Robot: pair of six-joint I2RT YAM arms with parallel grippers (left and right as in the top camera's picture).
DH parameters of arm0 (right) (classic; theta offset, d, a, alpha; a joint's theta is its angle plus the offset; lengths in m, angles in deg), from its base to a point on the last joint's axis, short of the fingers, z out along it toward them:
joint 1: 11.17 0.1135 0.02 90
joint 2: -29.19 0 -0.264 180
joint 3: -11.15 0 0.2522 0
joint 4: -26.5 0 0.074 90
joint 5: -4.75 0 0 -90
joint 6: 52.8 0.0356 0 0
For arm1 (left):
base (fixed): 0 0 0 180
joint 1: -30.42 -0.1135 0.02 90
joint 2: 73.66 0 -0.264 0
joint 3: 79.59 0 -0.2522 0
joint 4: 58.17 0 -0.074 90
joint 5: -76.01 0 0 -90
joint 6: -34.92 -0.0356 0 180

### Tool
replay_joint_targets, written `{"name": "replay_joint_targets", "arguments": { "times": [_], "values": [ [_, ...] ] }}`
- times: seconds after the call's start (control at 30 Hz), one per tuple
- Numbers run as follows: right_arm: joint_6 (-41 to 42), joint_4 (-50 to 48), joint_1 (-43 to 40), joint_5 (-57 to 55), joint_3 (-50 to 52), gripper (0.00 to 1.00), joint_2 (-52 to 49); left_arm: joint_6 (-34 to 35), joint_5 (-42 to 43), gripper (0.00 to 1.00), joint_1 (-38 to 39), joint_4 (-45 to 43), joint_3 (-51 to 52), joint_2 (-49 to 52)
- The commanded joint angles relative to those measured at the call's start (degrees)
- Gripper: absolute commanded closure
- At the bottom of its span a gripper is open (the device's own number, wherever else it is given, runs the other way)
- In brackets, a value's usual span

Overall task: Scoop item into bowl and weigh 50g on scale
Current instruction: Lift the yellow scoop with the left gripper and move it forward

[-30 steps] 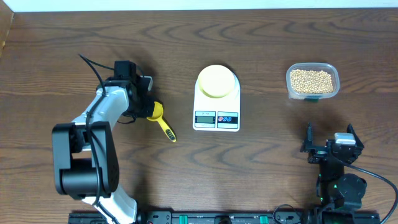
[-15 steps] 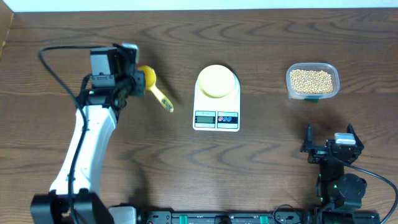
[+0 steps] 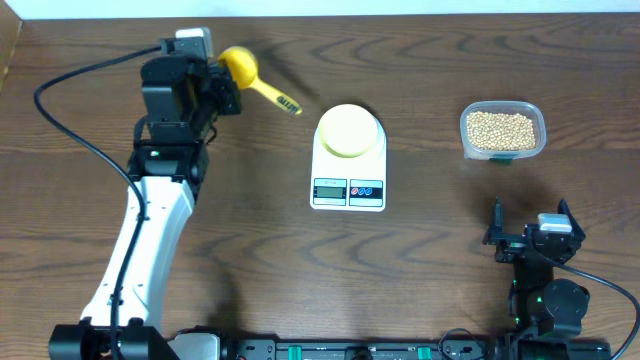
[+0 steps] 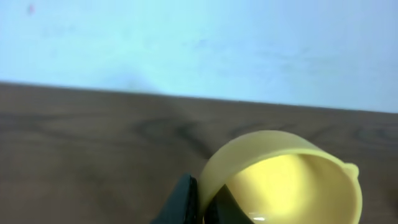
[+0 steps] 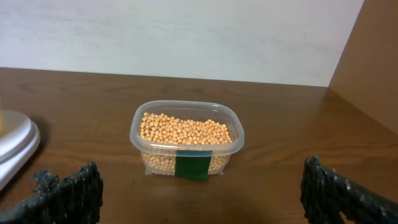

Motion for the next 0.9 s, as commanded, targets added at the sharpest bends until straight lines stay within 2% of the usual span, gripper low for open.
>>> {"name": "replay_joint_targets", "arguments": {
  "times": [0.0,0.43,0.87],
  "values": [
    [0.46,0.17,-0.35,-0.26,0.09,0.01,0.31,1.36,0.72,0.92,2.14,-3.52,-0.50,0.98],
    [0.46,0.17,-0.35,-0.28,0.09,0.01,0.31,1.36,0.74,0.92,7.41,-19.56,-0.50,12.20],
    [0.46,0.17,-0.35,-0.26,0.09,0.01,0.31,1.33,0.72,0.92,7.39,-19.93,-0.50,13.46]
  ]
}}
